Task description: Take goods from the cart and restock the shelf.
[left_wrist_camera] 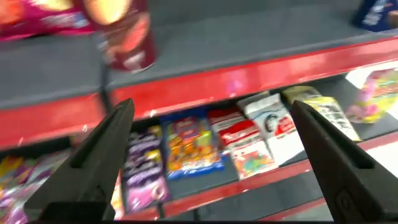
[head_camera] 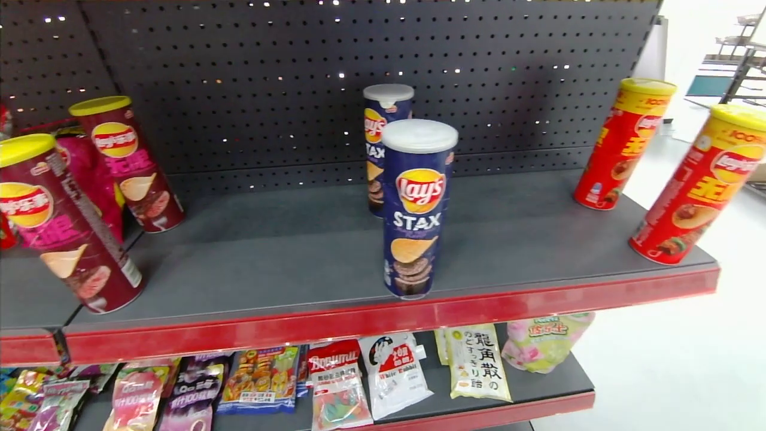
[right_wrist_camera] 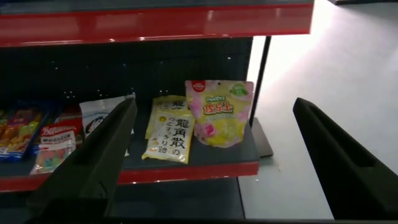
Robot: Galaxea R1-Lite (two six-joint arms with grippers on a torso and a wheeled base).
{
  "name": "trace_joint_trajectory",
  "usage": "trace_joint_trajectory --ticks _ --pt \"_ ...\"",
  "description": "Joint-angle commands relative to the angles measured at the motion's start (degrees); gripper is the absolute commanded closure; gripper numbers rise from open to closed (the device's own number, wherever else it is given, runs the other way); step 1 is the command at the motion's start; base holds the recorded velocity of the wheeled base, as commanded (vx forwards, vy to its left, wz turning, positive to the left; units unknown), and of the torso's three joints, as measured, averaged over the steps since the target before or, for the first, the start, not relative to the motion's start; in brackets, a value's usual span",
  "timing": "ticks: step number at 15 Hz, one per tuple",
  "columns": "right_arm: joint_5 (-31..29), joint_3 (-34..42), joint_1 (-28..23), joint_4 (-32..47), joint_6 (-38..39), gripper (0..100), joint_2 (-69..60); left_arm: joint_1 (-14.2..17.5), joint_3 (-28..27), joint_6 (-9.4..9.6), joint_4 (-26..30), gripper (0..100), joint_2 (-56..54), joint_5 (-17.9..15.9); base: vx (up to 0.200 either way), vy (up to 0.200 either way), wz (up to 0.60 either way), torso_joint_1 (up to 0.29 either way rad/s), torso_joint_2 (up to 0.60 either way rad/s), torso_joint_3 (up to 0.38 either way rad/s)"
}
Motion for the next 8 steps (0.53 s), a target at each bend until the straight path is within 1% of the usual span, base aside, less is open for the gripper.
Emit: trace_joint_trajectory --ticks 1,4,6,8 --pt "0.04 0.01 0.01 -0.02 -0.02 0 -0.03 -0.03 0.19 -0.02 0.02 0 0.10 -0.03 0.000 0.000 0.60 -0.012 0.03 0.017" --pt "0.04 0.01 0.01 -0.02 0.25 0 -0.03 -0.03 1.86 -0.02 0.02 0 -1.74 -0.47 0.000 0.000 0.00 0.000 0.00 0.000" --pt "0.04 0.01 0.01 -0.02 0.25 0 -0.03 0.05 3.53 -0.29 0.37 0 -4.82 0.23 0.000 0.000 0.00 0.000 0.00 0.000" --pt "0.04 0.01 0.01 -0.02 0.25 0 -0.03 1.20 3.53 -1.78 5.64 0 -7.37 2.25 0.000 0.000 0.00 0.000 0.00 0.000"
